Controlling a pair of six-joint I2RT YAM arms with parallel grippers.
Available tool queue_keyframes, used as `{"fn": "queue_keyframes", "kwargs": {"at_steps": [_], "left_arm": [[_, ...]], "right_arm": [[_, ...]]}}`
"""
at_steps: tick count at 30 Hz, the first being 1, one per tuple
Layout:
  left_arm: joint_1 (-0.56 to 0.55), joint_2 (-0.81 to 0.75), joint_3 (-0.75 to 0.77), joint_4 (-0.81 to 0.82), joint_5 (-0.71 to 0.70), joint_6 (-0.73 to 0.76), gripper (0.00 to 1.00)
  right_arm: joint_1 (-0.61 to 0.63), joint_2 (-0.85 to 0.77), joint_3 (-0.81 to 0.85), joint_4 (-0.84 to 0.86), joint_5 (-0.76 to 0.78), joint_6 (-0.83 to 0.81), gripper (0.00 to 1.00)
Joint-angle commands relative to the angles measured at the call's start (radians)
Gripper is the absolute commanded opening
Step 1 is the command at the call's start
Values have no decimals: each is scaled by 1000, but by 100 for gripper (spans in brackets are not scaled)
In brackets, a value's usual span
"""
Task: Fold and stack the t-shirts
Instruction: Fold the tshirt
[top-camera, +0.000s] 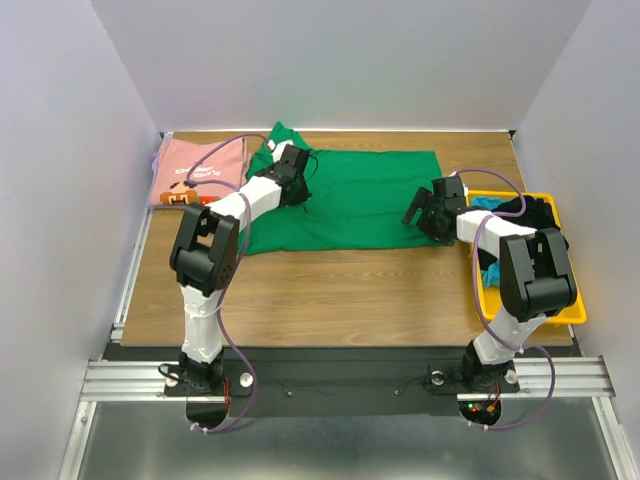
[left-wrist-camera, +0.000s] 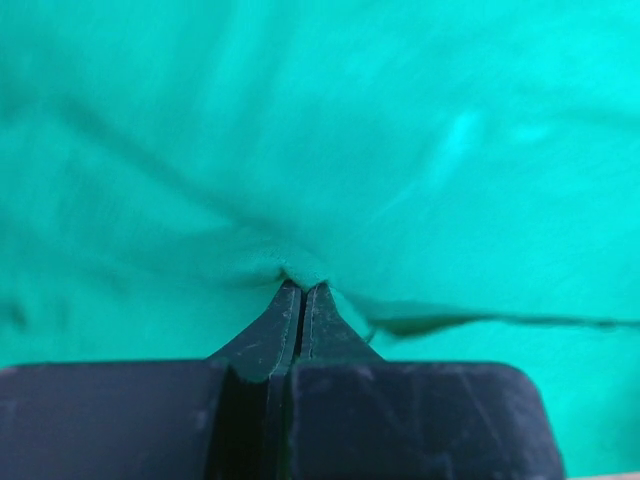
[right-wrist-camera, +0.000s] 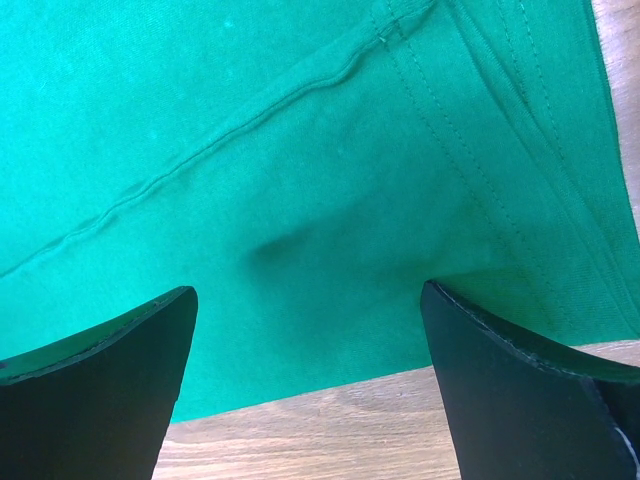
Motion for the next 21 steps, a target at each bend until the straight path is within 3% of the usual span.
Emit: {"fn": "queue_keyframes", "kwargs": {"at_steps": [1, 5, 6, 7, 9, 13, 17, 21], "left_arm": [[2, 75, 131, 17, 24, 139, 2], [-4, 184, 344, -102, -5, 253, 46], [-10, 202, 397, -142, -32, 281, 87], [-19, 202, 410, -155, -57, 291, 98], [-21, 180, 421, -178, -132, 275, 98], [-19, 88, 338, -140, -125, 259, 98], [-21, -3, 188, -86, -115, 201, 98], [-15, -95, -62, 0, -123, 129, 98]], "right_arm": [[7, 38, -30, -16, 9, -1, 100], [7, 37, -26, -16, 2, -6, 100], [7, 35, -30, -16, -3, -7, 100], [7, 34, -31, -16, -3, -7, 100], [7, 28, -33, -18, -1, -7, 100], [7, 17, -37, -16, -6, -7, 100], [7, 3, -39, -18, 2, -12, 100], [7, -14, -48, -16, 2, -13, 100]]}}
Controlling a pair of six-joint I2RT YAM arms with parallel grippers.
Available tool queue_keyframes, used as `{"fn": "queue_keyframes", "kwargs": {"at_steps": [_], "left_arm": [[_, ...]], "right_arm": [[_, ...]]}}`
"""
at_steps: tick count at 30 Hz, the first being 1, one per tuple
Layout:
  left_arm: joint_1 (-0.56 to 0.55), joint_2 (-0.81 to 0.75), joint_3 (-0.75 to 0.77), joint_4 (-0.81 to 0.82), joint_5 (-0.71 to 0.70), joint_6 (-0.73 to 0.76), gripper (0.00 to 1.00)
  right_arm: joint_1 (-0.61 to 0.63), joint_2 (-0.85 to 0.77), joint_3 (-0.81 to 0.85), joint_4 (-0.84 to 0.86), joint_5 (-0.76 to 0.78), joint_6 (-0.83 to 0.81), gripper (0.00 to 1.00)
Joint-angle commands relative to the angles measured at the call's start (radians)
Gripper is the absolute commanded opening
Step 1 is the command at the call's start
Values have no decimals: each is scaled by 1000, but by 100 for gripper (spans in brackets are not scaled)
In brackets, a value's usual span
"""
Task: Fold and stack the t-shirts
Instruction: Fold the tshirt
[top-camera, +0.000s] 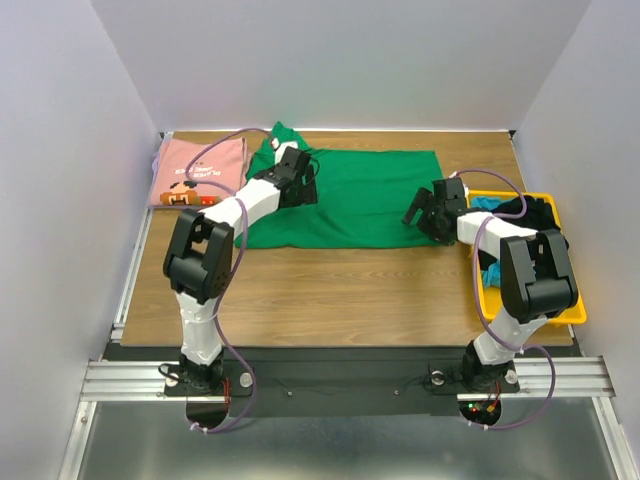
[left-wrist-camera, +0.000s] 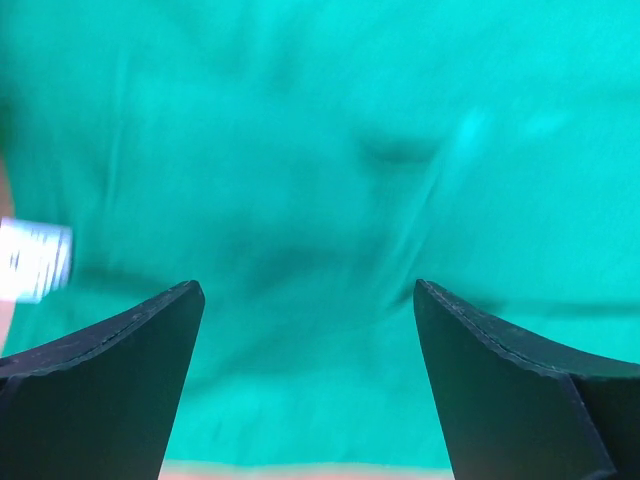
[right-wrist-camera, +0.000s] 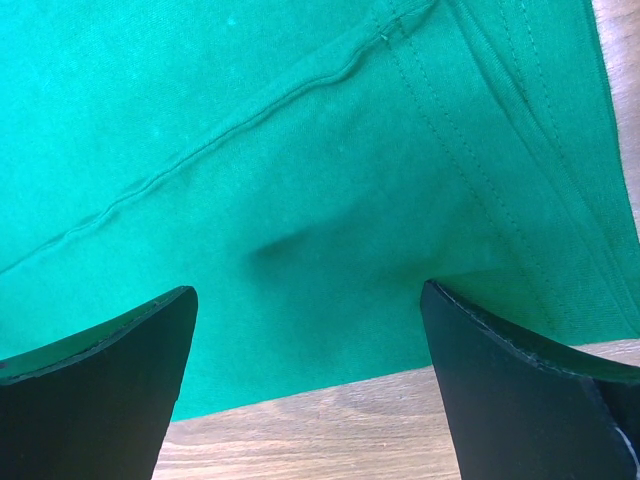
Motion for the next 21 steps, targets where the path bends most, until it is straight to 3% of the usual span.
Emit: {"fn": "queue_keyframes", "kwargs": {"at_steps": [1, 7, 14, 21], "left_arm": [[10, -112, -174, 77, -30, -82, 98], [60, -156, -417, 175, 20, -150, 98], [59, -251, -618, 163, 71, -280, 98], [37, -553, -930, 82, 78, -444, 98]], "right_arm": [[8, -9, -46, -26, 3, -8, 100], [7, -29, -135, -26, 9, 13, 100], [5, -153, -310, -28, -17, 84, 100], [13, -485, -544, -101, -64, 164, 100]]}}
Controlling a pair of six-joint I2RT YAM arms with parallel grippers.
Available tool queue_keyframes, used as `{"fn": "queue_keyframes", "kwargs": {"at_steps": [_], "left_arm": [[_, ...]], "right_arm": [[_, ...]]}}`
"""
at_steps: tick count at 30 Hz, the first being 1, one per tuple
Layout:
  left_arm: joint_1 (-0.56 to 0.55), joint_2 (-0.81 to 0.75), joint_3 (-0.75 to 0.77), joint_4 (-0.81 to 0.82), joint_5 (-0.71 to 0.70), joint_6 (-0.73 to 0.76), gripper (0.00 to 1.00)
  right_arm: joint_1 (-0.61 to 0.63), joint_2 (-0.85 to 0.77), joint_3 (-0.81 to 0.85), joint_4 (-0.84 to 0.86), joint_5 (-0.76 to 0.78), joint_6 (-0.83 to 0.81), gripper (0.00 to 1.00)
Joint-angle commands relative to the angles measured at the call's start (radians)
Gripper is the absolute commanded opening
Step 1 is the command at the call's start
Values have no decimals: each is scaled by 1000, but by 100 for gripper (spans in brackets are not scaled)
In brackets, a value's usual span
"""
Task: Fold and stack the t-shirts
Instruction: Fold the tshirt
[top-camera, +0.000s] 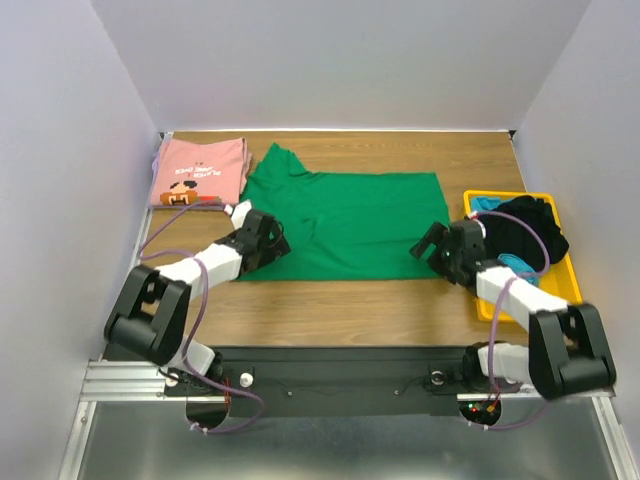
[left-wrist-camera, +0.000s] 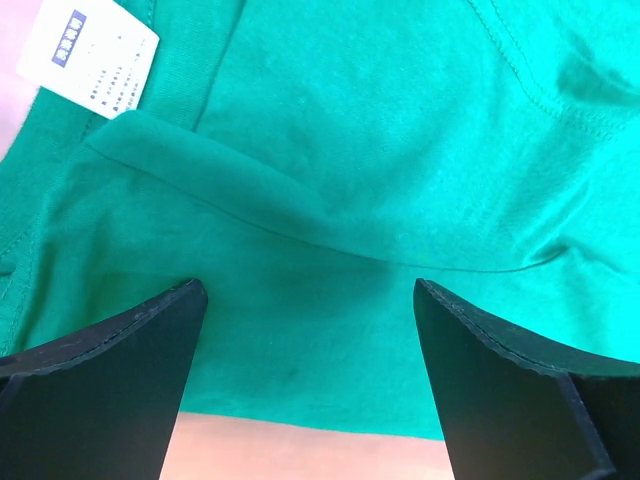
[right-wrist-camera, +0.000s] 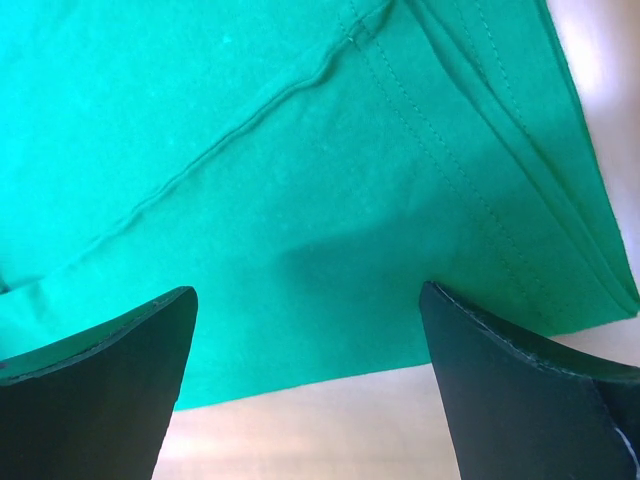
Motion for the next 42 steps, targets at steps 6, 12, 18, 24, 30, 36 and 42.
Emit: {"fn": "queue_keyframes", "kwargs": {"at_steps": [6, 12, 18, 24, 30, 36, 42], "left_arm": [[-75, -290, -204, -255, 50, -215, 98], [-127, -413, -204, -388, 32, -258, 98], [-135, -529, -98, -404, -59, -241, 99], [-124, -374, 165, -359, -187, -128, 98], [-44, -69, 480, -379, -201, -34, 98], [45, 380, 982, -475, -209, 66, 98], [100, 718, 1416, -535, -211, 174, 98]], "right_arm": [[13, -384, -248, -353, -81, 135, 100], [14, -590, -231, -491, -84, 155, 100], [14, -642, -73, -491, -137, 84, 100], [14, -463, 91, -434, -58, 8, 100], [13, -271, 186, -324, -54, 6, 100], [14, -151, 280, -313, 77, -29, 100], [14, -59, 306, -301, 97, -39, 100]]}}
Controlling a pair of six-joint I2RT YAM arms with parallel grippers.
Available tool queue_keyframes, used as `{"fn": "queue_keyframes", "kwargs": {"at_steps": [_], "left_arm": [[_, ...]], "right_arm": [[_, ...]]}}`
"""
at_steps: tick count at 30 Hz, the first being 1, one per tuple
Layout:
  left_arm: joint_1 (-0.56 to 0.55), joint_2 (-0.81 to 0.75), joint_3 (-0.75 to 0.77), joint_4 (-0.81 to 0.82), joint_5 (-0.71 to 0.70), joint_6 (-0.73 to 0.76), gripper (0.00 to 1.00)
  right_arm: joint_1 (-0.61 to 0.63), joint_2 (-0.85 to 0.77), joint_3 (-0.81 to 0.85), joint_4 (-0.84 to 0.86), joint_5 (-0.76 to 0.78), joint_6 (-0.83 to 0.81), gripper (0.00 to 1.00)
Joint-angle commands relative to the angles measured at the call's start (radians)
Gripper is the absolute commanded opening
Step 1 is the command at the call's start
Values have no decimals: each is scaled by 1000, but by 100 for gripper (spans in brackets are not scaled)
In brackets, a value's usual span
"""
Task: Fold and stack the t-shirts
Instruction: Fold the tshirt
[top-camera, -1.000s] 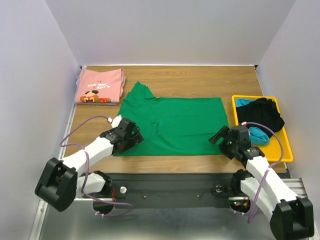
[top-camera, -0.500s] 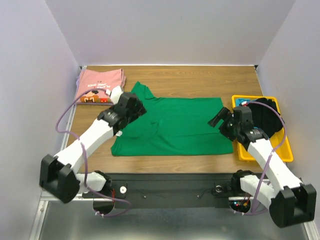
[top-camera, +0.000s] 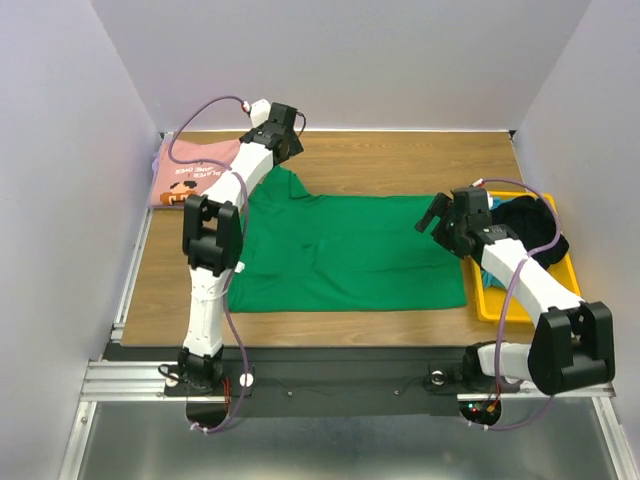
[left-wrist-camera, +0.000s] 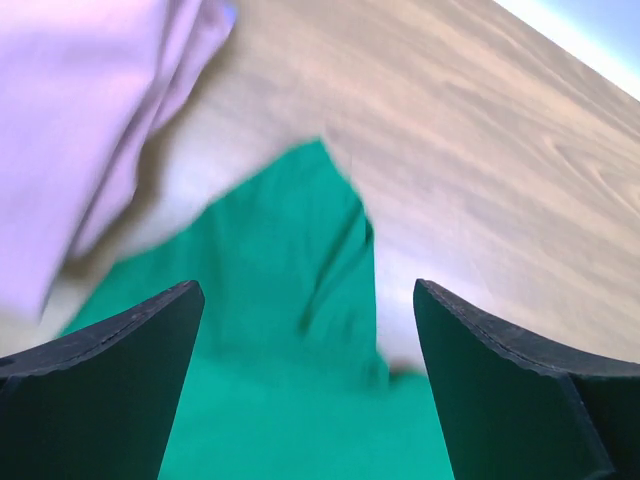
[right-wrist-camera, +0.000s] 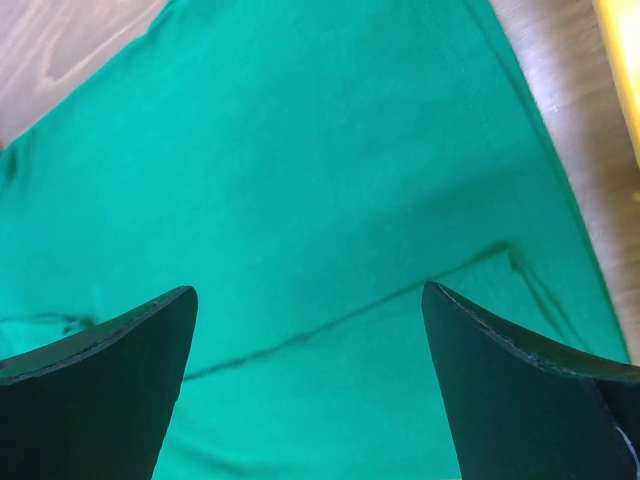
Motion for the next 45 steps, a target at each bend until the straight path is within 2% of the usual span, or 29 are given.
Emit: {"fn": "queue_keyframes", "kwargs": {"at_steps": [1, 3, 9, 15, 20, 23, 24, 26, 27, 34, 45], "left_arm": [[49, 168, 298, -72, -14, 131, 97], [65, 260, 400, -17, 0, 173, 95], [91, 343, 390, 167, 95, 262, 89], [89, 418, 414, 179, 115, 298, 81], [91, 434, 384, 158, 112, 302, 68], [89, 417, 365, 123, 129, 296, 53], [89, 406, 348, 121, 128, 292, 42], [89, 374, 292, 141, 129, 314, 28], [89, 359, 273, 139, 128, 320, 1], [72, 271, 224, 145, 141, 380, 0], [42, 40, -53, 256, 88, 417, 0]], "right_arm": [[4, 45, 33, 48, 39, -27, 100], [4, 59, 31, 51, 41, -30, 100], [2, 96, 25, 63, 49, -35, 100], [4, 110, 22, 66, 55, -38, 100], [4, 125, 36, 68, 78, -41, 100], [4, 148, 47, 69, 89, -36, 100], [4, 156, 48, 71, 90, -35, 100], [4, 180, 54, 74, 87, -36, 100], [4, 191, 61, 74, 90, -35, 100], [4, 312, 234, 77, 150, -68, 100], [4, 624, 575, 72, 346, -145, 98]]}}
